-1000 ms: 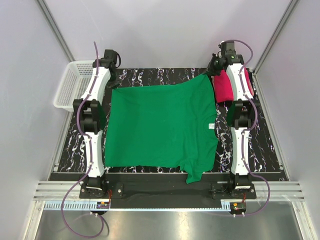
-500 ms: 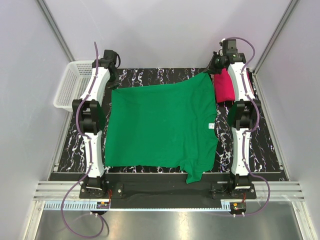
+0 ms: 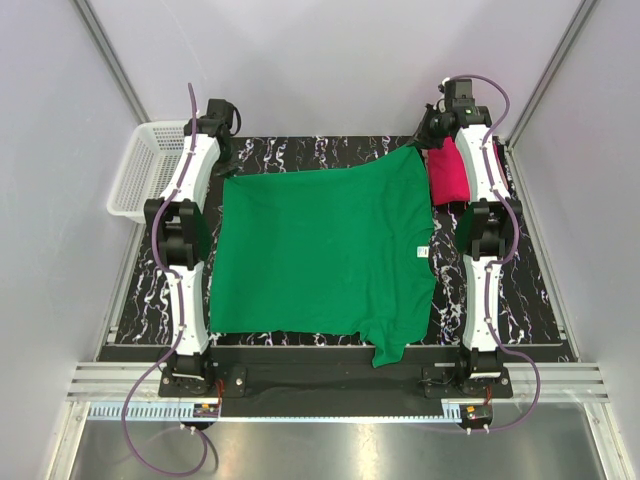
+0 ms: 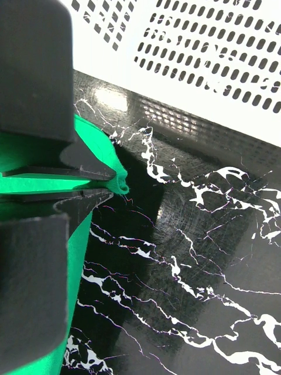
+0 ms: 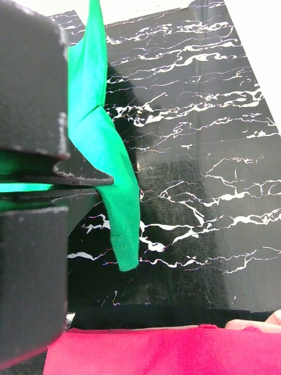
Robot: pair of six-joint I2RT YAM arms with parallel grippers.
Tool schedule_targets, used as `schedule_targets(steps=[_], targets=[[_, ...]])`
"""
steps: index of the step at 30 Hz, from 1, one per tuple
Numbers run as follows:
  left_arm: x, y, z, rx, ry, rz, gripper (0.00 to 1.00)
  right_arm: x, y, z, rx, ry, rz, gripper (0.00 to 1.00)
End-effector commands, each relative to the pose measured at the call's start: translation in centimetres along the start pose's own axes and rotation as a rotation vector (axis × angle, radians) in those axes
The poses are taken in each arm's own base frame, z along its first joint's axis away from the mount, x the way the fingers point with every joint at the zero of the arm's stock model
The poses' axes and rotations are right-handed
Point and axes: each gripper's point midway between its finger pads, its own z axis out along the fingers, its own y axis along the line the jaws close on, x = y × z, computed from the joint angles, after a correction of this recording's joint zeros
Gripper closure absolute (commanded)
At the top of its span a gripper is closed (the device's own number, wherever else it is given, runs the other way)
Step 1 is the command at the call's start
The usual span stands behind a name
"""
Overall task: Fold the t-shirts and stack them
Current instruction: Fold the tshirt
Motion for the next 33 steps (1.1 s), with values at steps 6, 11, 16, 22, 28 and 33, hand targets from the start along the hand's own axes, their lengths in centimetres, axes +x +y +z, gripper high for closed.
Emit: schedule_targets(steps=[6,11,16,22,28,33], targets=[[-2.4,-0.2,-2.1,0.040,-0.078,-0.017,1.00,-2.4,2.6,-3.4,-0.038,-0.087,-0.051,1.00],[-2.1,0.1,-2.8,0.043,-0.075,-0.006,1.00,-2.1,2.5,-3.6,-0.029,-0.078,-0.048,1.00],[-0.9,0.7,-2.8,0.032,-0.040,0.024,1.00,-0.9,2.1,-4.2,-0.006,-0.049,-0.057,1.00],[-1.1,1.7,-4.6,0.015,-0.068,0.051,1.00,-2.3,3.1,-6.5,-0.011,-0.102,-0.069,1.00],[-2.1,1.3,-6.3,0.049,-0.102,0.054,1.00,-2.0,3.4,-7.5,-0.014,-0.101,-0.070,1.00],[-2.2,1.0,-6.7,0.065,-0.102,0.029,1.00,-2.2,3.7,-8.2,-0.011,-0.116,-0.080,1.00]])
